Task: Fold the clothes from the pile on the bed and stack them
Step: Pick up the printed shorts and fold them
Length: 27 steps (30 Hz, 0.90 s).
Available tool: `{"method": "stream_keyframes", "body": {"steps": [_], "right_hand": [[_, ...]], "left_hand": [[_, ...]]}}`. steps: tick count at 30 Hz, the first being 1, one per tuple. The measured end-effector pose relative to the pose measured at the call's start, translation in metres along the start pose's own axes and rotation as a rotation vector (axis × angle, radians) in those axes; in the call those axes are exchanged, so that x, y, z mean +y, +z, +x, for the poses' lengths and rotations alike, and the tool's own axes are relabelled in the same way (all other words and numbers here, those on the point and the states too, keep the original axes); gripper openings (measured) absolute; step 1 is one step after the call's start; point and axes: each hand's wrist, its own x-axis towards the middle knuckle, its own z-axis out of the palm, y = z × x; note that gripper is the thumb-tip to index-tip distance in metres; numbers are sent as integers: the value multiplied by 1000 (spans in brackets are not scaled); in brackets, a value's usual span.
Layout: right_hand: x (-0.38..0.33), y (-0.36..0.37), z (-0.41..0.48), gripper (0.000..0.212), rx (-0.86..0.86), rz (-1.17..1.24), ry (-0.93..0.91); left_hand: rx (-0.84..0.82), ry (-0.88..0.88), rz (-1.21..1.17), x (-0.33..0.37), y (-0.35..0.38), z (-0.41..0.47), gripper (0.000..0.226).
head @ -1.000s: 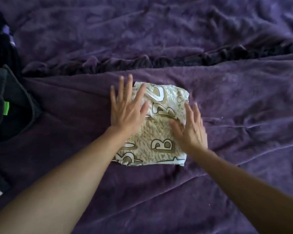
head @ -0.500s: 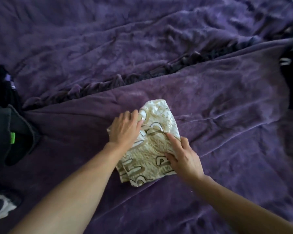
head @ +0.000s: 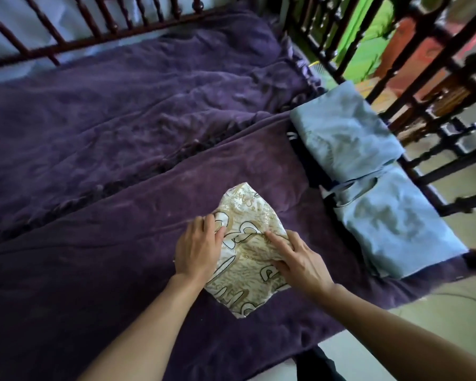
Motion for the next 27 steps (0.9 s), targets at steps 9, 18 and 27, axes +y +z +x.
{"method": "stream_keyframes", "body": {"steps": [9,18,27], "right_hand": [[155,-129,-47,68,75,-71,10],[283,-202,-59,71,4,-22,217],[373,-174,-32,59,54,-132,440]], "left_hand": [[49,67,-24,204,-11,56,27],[-145,112,-4,339,45,131,37],[-287,113,-58,388,142,189,57]]}}
